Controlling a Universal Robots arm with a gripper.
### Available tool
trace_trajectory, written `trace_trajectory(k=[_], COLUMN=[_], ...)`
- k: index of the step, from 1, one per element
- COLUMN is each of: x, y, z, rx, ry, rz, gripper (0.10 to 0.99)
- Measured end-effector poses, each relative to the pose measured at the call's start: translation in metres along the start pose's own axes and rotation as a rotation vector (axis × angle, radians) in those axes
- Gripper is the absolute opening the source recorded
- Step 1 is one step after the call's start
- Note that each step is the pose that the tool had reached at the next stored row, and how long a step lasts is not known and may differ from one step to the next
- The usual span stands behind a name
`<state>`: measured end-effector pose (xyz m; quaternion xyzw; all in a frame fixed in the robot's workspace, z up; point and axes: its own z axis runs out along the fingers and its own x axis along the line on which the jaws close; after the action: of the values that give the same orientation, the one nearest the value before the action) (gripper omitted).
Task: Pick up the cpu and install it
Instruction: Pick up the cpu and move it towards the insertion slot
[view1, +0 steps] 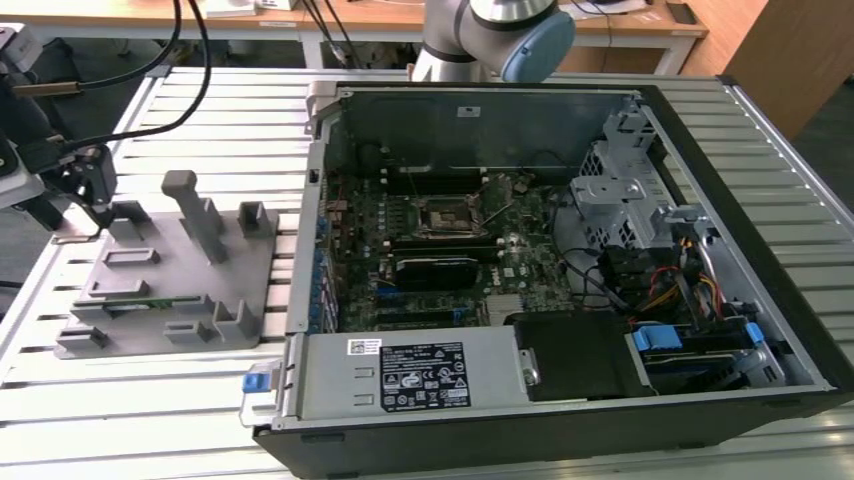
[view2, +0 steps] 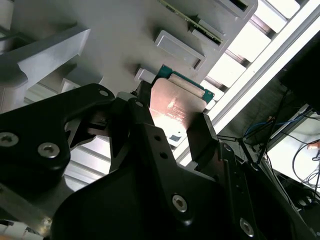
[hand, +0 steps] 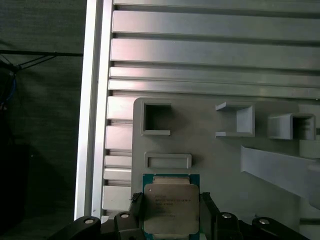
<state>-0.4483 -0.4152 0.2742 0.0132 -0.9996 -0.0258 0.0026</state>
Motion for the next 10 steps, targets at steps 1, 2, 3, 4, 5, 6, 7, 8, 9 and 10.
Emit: trace_trajectory(k=[1,2,3,4,5,6,7,8,9,10], x=[0.0,0.0,0.0,0.0001,0.0001,0.0001,0.0001,0.0001,0.0001,0.0001], y=[0.0,0.0,0.0,0.0,0.0,0.0001,0.0001,0.0002,0.0002,0.0003], z=[-0.0001,-0.0001,-0.0001,-0.0004,-0.0009,-0.0014,-0.0021,-0.0028,-0.004,-0.0051], rx=[0.0,0.0,0.0,0.0,0.0,0.0,0.0,0.0,0.0,0.0], ry=[-0.0001,-0.0001,-0.0003,-0.0001,0.0003,0.0003,0.0002,0.0001,0.0002,0.0001], rz=[0.0,0.0,0.0,0.0,0.0,0.0,0.0,0.0,0.0,0.0], gripper=[0.537,0.537,0.537,0.537,0.537,0.537,0.537,0.537,0.537,0.537])
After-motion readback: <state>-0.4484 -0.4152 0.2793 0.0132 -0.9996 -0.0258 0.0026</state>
